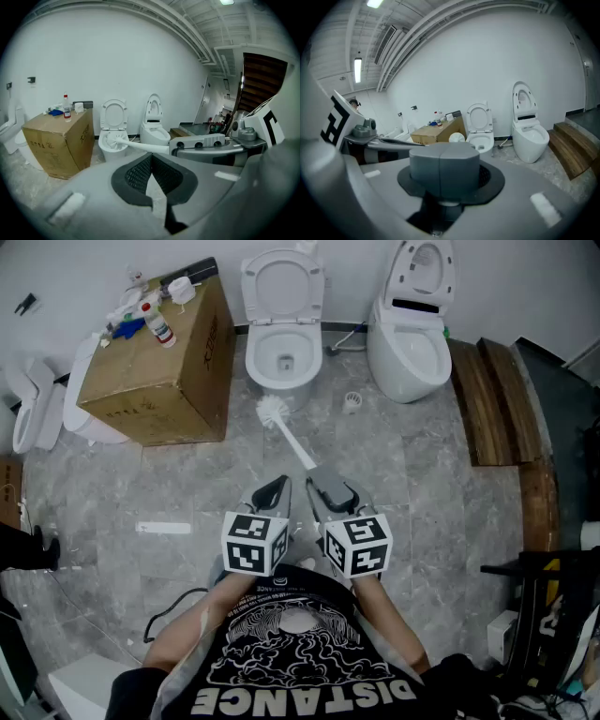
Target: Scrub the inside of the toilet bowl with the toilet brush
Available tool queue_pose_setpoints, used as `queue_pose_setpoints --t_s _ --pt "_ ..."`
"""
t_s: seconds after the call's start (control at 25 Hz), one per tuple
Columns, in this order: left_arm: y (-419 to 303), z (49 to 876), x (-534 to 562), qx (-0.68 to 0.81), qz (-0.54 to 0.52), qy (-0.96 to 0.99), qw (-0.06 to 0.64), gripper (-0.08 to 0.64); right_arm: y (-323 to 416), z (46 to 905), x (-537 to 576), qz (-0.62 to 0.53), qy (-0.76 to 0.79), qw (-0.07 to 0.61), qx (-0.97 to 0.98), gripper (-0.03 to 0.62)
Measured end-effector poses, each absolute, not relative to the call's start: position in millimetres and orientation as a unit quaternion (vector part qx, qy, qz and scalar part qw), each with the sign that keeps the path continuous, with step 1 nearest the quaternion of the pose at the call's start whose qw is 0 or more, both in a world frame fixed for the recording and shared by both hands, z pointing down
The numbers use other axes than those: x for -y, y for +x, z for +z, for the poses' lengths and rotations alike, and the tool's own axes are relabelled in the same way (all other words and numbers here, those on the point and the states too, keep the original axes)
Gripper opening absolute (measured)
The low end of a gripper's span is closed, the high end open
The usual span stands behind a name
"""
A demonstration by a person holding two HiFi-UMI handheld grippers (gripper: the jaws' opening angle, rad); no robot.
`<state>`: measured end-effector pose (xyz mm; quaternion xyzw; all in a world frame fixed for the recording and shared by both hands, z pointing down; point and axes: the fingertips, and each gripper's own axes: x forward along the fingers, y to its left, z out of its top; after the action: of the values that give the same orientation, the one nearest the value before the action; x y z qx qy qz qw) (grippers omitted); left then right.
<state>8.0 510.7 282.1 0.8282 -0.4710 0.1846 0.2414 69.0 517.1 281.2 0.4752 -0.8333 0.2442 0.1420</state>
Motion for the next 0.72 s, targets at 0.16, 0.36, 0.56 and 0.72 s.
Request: queue_pose_setpoints --t_s 0.16,0.36,0.56,0.72 --pt "21.1 282.1 -514.4 0.470 0.189 0.829 0.238 -0.009 80.1 283.4 -521.2 0.247 0.473 0.144 0.834 0.149" --pt "29.7 282.8 -514.5 0.471 0.192 0.828 0.235 -0.009 89.1 287.3 -520.5 0.254 0.473 0.140 0.832 0.149" --pt "27.5 286.9 -504.6 0.473 0.190 0.826 0.240 -0.009 87.1 292.5 -511.4 0.261 0.472 0.142 0.830 0.149" --pt "25.9 294.6 -490.0 0.469 0.190 0.826 0.250 -0.009 85.4 299.9 -498.8 0.267 0.473 0.150 0.826 0.149"
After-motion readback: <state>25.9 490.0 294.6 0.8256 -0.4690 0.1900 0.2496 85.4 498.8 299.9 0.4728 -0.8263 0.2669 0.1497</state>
